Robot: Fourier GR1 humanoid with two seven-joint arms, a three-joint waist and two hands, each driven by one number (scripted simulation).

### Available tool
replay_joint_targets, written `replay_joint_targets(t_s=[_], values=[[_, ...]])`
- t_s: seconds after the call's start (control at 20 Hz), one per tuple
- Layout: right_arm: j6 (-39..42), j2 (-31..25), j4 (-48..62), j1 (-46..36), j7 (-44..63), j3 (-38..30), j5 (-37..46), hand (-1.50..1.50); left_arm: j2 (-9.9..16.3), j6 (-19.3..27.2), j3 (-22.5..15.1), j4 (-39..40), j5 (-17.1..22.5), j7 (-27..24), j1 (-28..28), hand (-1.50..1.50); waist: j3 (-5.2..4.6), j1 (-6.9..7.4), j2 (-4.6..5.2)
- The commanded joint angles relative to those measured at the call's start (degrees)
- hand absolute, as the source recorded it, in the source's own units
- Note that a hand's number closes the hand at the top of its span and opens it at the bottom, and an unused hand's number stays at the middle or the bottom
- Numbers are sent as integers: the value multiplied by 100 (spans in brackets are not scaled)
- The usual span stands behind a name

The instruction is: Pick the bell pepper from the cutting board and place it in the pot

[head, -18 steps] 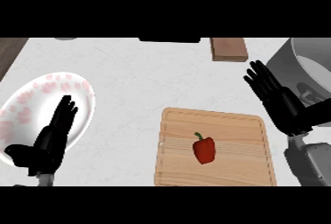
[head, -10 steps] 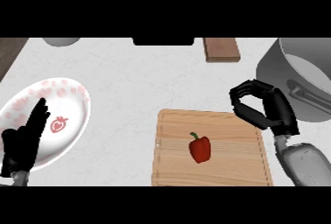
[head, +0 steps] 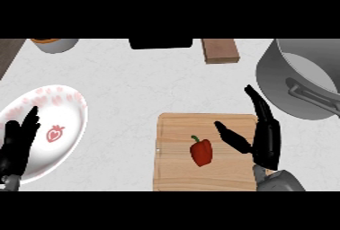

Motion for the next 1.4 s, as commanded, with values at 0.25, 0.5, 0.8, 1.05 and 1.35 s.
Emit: replay_joint_targets(t_s=[0.25, 0.5, 0.8, 1.05, 1.35], values=[[760, 310, 143, 657, 2509, 577, 2697, -150, 74, 72, -49, -61, -89, 487, -198, 0, -31, -49, -19], [2446, 643, -235, 435, 4038, 892, 3483, -150, 82, 8, -56, -4, -92, 503, -195, 0, -35, 95, -8], [4654, 1481, -918, 175, 5951, 1540, 3554, -150, 160, -18, -112, -185, -179, 797, -486, 0, 12, 221, 22], [5755, 1499, -1561, -372, 7445, 1771, 3267, -150, -124, 87, -287, -150, -352, 696, -498, 0, 26, 290, 51], [5654, 1503, -1605, -265, 7766, 1619, 3148, -150, 36, -152, -98, -424, -182, 835, -376, 0, 38, 360, 56]])
